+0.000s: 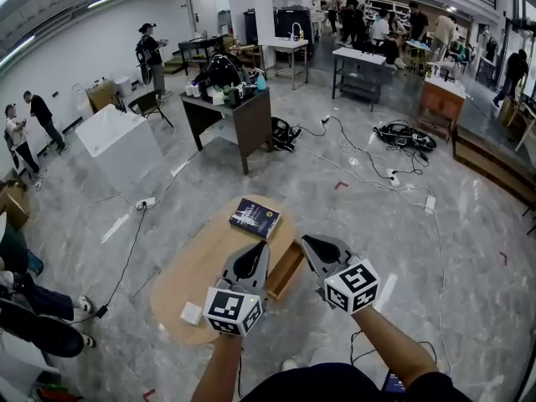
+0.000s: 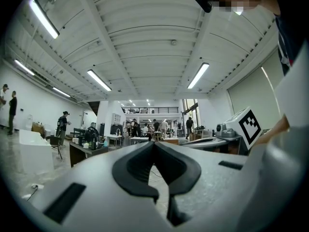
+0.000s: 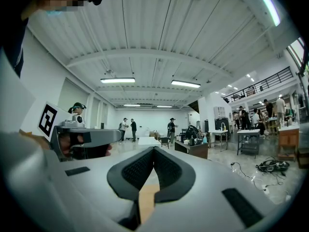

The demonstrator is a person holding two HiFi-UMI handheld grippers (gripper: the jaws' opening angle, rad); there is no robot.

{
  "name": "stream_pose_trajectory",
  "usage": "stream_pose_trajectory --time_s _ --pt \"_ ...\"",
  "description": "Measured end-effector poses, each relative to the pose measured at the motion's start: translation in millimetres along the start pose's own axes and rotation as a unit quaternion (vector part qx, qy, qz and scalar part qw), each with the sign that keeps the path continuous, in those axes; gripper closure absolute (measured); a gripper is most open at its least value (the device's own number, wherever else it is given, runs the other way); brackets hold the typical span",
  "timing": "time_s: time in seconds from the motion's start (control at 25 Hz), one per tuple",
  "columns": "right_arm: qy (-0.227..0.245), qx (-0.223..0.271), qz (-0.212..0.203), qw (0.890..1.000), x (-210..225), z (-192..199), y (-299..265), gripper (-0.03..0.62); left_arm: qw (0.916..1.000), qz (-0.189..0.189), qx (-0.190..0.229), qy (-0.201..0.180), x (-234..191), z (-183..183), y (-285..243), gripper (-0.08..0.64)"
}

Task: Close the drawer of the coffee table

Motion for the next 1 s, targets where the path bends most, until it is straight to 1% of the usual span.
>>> stream_pose_trajectory --time_s 0.48,0.68,0.76,1.0 --pt "-0.011 -0.011 -0.002 1.0 33 8 0 0.58 1.0 -0.001 -0.009 0.005 11 6 -32 0.558" --pt "-0.019 -0.025 -0.001 1.0 45 16 4 0.58 0.9997 -0.006 -0.018 0.016 14 17 -37 0.558" --pt "-0.017 -0.031 0.001 0.999 49 19 7 0.581 0.9996 -0.004 -0.023 0.013 15 22 -38 0.558" --pt "-0.019 -0.044 -0.004 0.999 55 37 2 0.58 0.9991 -0.014 -0.033 0.021 8 41 -39 0.558"
Point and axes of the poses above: the fingertips, and each gripper's own axes: y backward along the fingers, x to its right, z out of its underside, the point moved 6 cm from there along y, backward along the fingers, and after that the axes turned 4 degrees about y, right-handed, at the moved point
